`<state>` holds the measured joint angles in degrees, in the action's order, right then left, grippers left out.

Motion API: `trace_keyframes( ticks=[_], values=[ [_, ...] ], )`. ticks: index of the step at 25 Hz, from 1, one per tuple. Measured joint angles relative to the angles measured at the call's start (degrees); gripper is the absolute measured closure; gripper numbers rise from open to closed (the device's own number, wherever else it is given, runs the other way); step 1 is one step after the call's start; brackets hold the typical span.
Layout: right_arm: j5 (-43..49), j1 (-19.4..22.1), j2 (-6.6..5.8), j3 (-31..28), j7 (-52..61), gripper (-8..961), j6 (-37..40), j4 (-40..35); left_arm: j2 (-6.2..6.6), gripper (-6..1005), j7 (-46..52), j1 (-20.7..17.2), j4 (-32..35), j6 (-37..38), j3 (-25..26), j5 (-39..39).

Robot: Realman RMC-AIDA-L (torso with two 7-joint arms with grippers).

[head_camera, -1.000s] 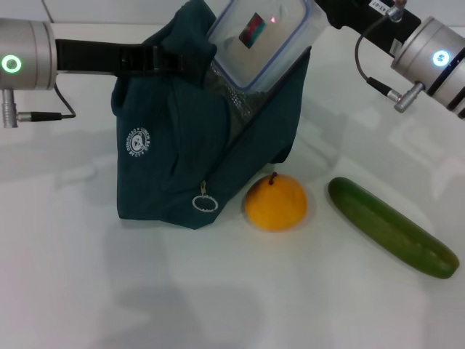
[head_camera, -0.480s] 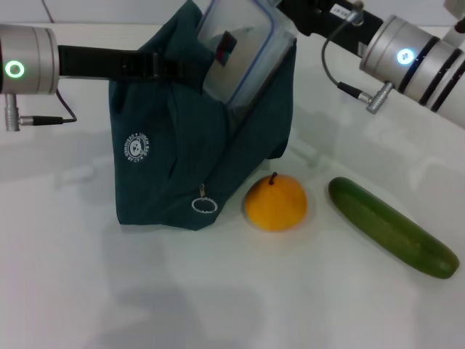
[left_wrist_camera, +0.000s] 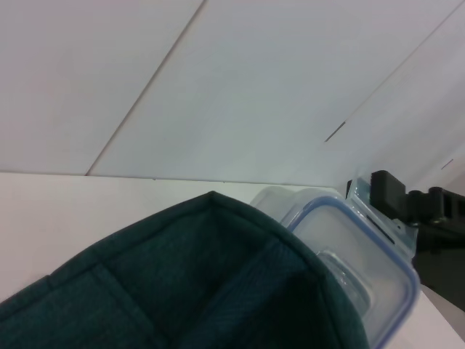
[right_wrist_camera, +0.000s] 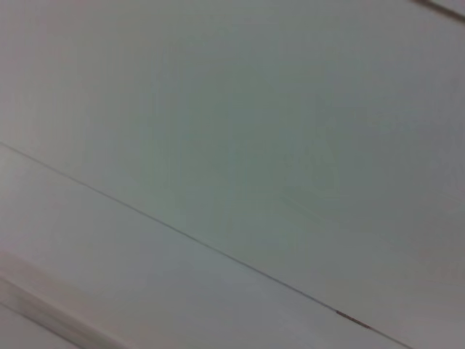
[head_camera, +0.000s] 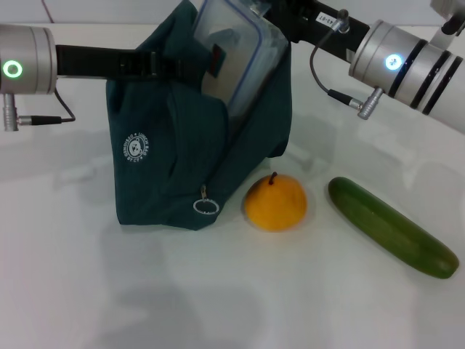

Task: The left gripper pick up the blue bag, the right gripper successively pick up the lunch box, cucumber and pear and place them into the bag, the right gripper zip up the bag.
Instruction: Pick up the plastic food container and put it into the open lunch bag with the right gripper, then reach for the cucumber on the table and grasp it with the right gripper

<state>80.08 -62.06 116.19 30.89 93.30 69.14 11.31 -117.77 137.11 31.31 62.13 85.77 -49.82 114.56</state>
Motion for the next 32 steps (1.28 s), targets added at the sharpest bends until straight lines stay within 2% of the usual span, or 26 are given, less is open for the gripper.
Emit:
trace_keyframes(
  ticks=[5,11,15,16,26,29,32],
  values=[
    [5.1,0.4,0.0,-4.8,0.5,838,-0.5,0.5,0.0,954,0.0,-0.1,0.0,0.0,0.0,-0.1],
    [10.1,1.9,0.0,-9.5,0.5,644,-0.3,0.5,0.0,954,0.0,-0.2,0.0,0.0,0.0,-0.1],
    [10.1,3.7,0.0,-10.1,0.5,465,0.8,0.1,-0.1,954,0.0,-0.4,0.0,0.1,0.0,-0.1],
    [10.0,4.5,0.0,-10.2,0.5,420,1.4,-0.3,-0.14,954,0.0,-0.5,0.0,0.1,0.0,-0.1],
    [10.1,16.4,-0.14,-10.2,0.1,240,10.2,-11.3,-0.36,954,0.0,-1.3,0.1,0.3,0.1,-0.4],
    [10.2,19.9,-0.26,-7.9,-2.0,193,12.6,-16.2,-0.36,954,0.0,-1.6,0.2,0.3,0.2,-0.8],
    [10.2,23.3,-0.55,-3.2,-5.3,147,14.5,-21.8,-0.36,954,0.0,-1.9,0.2,0.2,0.2,-1.7]
  ],
)
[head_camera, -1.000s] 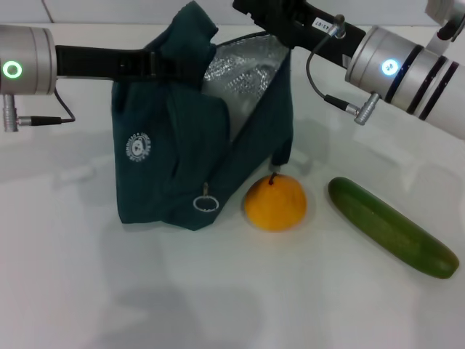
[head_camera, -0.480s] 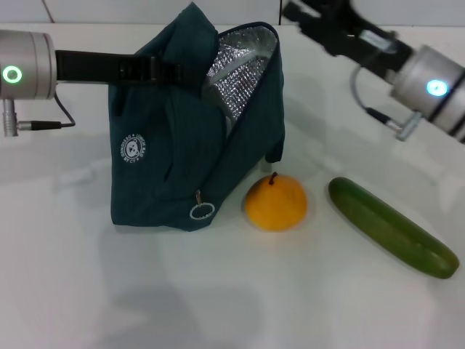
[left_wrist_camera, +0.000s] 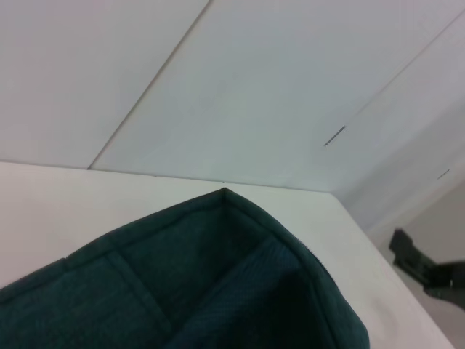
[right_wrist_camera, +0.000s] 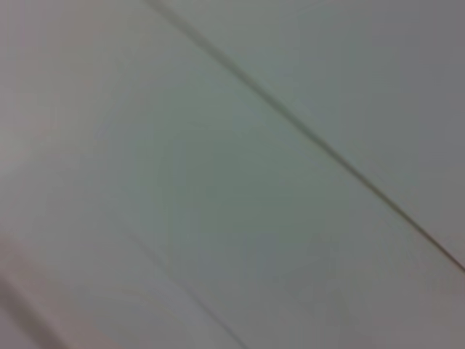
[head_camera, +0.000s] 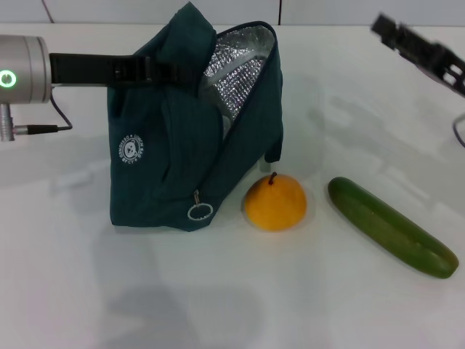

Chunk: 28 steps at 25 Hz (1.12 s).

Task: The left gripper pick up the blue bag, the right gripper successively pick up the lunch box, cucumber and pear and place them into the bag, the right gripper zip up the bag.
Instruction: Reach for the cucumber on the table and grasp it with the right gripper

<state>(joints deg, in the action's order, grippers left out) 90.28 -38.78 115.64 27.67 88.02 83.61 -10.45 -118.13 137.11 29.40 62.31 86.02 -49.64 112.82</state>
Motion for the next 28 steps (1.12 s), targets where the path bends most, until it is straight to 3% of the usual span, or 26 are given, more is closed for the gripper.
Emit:
trace_keyframes(
  ticks=[8,12,16,20,25,28],
  values=[
    [0.1,7.6,-0.71,14.5,-3.6,96,1.6,-15.5,0.24,954,-0.4,-1.5,0.0,-0.3,0.0,-1.5],
    [1.4,9.5,-2.56,22.4,-0.5,99,1.2,-25.4,0.2,954,-1.0,-1.7,-0.1,0.1,1.3,-1.6],
    [11.6,9.8,-4.02,23.1,10.6,101,0.4,-37.6,0.21,954,-1.0,-1.8,-0.1,0.2,1.5,-1.6],
    [26.2,7.3,-5.34,23.0,26.4,104,1.4,-48.8,0.22,954,-1.1,-1.5,-0.1,0.2,1.5,-1.6],
    [38.8,-0.6,-7.49,23.4,42.4,104,10.8,-53.4,0.21,954,-1.1,-1.0,-0.2,0.0,1.6,-1.6],
    [44.1,-5.4,-6.79,23.7,46.4,105,16.5,-53.6,0.13,954,-1.1,-0.6,-0.2,-0.1,1.7,-1.6]
  ],
)
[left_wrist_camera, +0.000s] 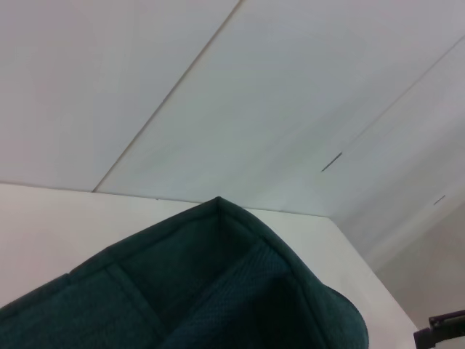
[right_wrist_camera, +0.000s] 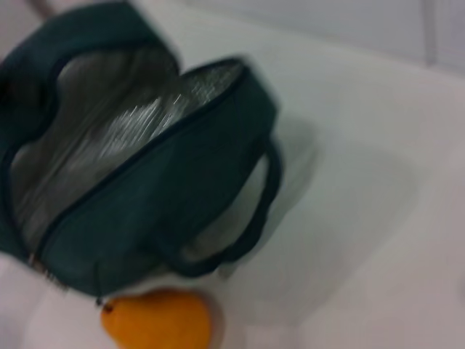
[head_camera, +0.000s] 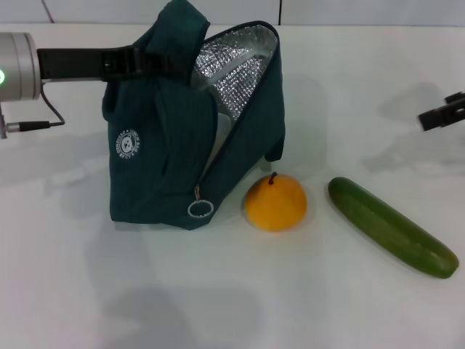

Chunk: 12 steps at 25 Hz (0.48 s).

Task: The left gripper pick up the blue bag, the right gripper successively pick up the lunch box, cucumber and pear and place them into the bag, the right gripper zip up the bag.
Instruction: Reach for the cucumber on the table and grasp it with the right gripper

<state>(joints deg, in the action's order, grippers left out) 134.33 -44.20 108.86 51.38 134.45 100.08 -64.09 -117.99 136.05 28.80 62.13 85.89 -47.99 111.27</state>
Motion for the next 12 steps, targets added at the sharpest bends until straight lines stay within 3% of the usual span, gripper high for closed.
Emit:
trace_keyframes(
  ticks=[7,8,9,12],
  values=[
    [15.0,-8.8,4.83,0.9,2.7,110,7.4,0.0,0.07,954,0.0,0.7,0.0,-0.1,0.0,0.0],
    [15.0,-8.8,4.83,0.9,2.7,110,7.4,0.0,0.06,954,0.0,0.7,0.0,0.0,0.0,0.0],
    [19.1,-11.5,6.57,2.4,3.3,110,9.3,0.5,0.02,954,0.0,0.8,0.0,0.0,0.0,0.0],
    [19.7,-12.3,6.8,6.4,5.3,111,9.0,1.4,-0.12,954,-0.3,1.1,-0.4,-0.1,0.0,0.0]
  ],
)
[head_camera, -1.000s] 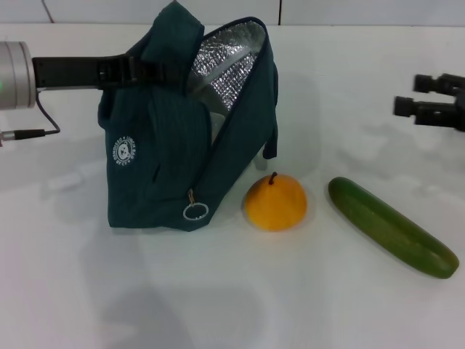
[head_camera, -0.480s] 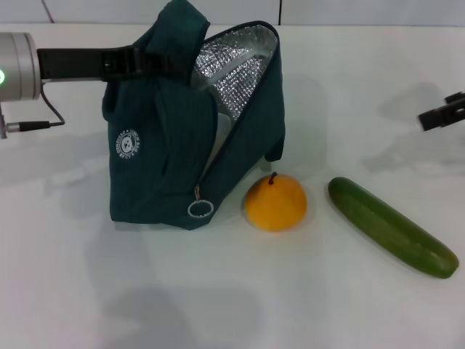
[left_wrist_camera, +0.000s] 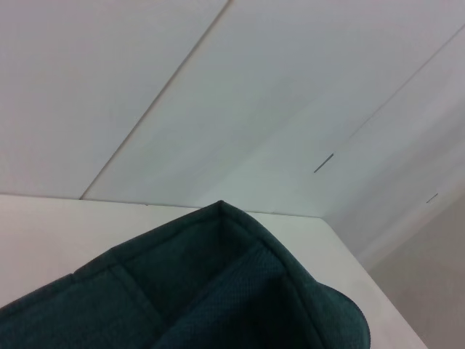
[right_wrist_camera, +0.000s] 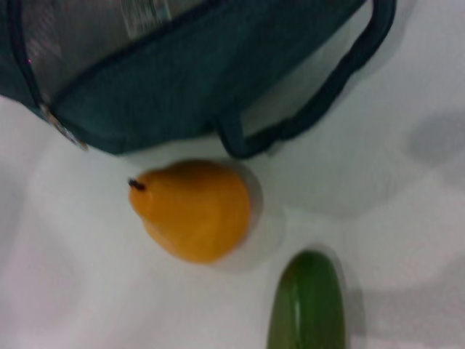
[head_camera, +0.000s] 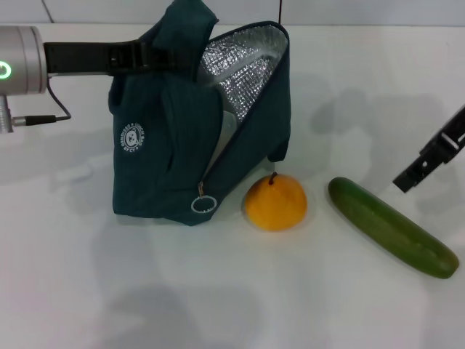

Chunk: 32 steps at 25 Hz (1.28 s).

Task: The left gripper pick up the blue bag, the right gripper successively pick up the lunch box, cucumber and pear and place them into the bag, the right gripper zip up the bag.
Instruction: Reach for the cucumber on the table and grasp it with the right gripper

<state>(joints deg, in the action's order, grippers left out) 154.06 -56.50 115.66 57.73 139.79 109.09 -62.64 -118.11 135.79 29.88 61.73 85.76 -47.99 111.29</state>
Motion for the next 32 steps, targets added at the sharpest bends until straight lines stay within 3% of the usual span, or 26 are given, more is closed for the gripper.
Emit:
trace_keyframes(
  ticks=[4,32],
  values=[
    [0.3,-0.4,-0.03,4.7,2.1,111,-2.7,2.7,-0.08,954,-0.3,0.2,-0.4,-0.4,0.0,0.0],
    [-6.2,-5.5,0.53,17.4,2.3,113,-15.7,20.8,-0.39,954,-0.6,0.3,-0.4,-0.5,-0.1,0.0]
  ],
)
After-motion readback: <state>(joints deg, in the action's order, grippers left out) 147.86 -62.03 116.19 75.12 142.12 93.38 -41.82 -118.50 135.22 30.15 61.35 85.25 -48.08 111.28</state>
